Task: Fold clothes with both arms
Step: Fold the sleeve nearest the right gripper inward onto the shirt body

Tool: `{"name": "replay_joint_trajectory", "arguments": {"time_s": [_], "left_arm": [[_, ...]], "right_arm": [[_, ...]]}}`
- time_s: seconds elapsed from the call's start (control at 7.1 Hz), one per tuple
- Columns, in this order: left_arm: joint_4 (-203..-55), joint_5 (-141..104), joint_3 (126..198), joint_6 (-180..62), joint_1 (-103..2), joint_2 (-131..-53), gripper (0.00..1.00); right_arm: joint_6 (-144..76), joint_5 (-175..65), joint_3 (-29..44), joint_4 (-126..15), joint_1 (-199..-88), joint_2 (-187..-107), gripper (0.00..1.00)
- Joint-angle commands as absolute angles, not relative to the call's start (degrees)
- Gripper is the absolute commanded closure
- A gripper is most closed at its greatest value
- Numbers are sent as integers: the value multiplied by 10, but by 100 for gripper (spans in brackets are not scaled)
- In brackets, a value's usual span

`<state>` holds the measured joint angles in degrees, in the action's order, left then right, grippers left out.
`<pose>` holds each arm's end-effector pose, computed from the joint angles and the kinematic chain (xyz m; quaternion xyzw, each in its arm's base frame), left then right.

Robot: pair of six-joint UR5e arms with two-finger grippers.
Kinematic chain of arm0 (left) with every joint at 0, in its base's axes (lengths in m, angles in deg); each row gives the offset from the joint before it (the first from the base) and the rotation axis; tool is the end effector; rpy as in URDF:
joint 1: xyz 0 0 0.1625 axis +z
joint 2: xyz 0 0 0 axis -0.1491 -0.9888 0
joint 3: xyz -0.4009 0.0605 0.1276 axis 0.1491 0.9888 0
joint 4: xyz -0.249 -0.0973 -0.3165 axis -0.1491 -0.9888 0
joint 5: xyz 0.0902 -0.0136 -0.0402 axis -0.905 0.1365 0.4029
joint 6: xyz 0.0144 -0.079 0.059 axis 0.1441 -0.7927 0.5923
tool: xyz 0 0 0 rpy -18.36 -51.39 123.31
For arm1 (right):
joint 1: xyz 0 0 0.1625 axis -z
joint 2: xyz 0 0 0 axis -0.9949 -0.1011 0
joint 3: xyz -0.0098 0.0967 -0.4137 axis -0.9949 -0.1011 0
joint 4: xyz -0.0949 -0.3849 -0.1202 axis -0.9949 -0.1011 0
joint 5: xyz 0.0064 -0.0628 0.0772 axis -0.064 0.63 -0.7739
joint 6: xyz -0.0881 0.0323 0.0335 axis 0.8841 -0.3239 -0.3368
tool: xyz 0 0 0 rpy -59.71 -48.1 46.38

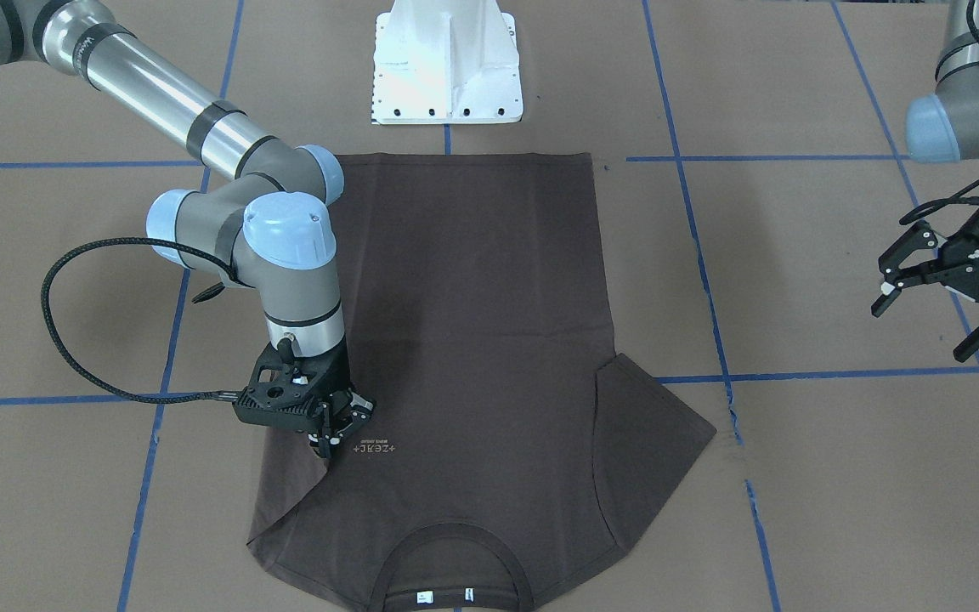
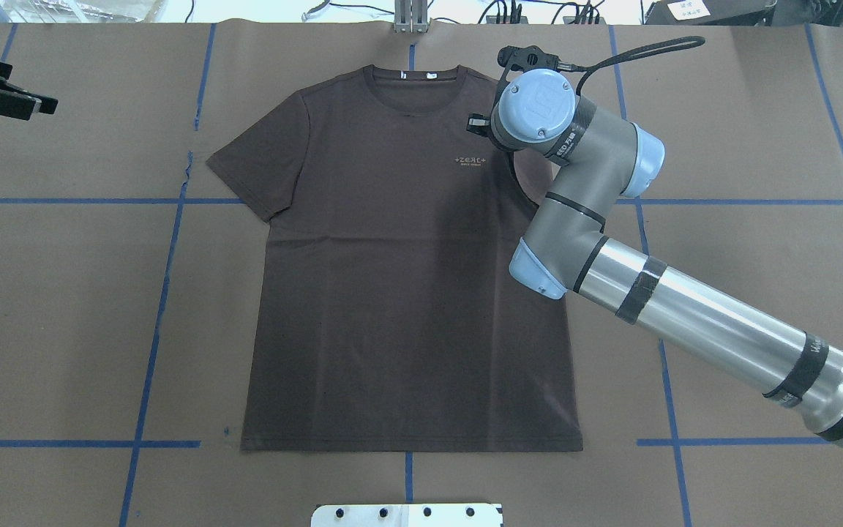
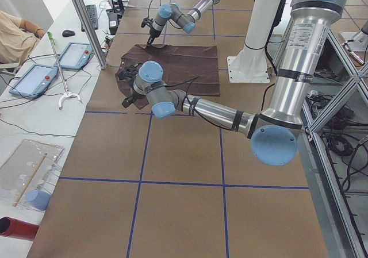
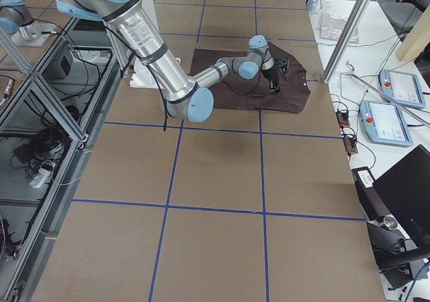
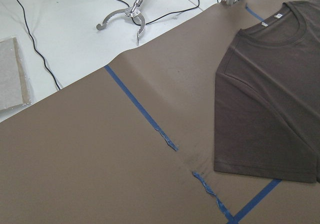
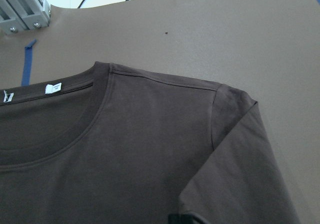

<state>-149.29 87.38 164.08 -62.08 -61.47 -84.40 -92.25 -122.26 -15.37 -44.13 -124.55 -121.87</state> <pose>0.1312 -0.5733 0.4289 0.3676 0.4198 0.1794 0.8102 -0.5206 -0.6169 0.2876 0.1938 -0.3696 0.1969 0.8871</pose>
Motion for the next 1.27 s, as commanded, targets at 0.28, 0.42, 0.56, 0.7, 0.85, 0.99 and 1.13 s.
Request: {"name": "replay_joint_trajectory", "arguments": {"time_s": [0.28,0.42,0.56,0.7,0.85,0.99,1.13], "left_arm": [[-1492,876,1641,-623,-613,-847,0],[-1493,873,1641,-621,-596,-861,0],[-1496,850,1647,-662,-565,-866,0],[-1496,800,1644,-764,-522,-869,0],[-1496,731,1646,-868,-481,-876,2],[-1492,695,1629,-985,-438,-901,25],[-1494,659,1588,-1021,-418,-926,32]], "right_arm": [[-920,-1248,-169,-450,-1268,-1177,0],[-867,-1333,-153,-472,-1311,-1183,0],[-786,-1392,-119,-505,-1351,-1203,0],[-729,-1446,-64,-514,-1394,-1252,0],[-669,-1517,-27,-514,-1448,-1303,0],[-601,-1558,-11,-511,-1489,-1340,0],[-559,-1597,-6,-506,-1522,-1372,0]]}}
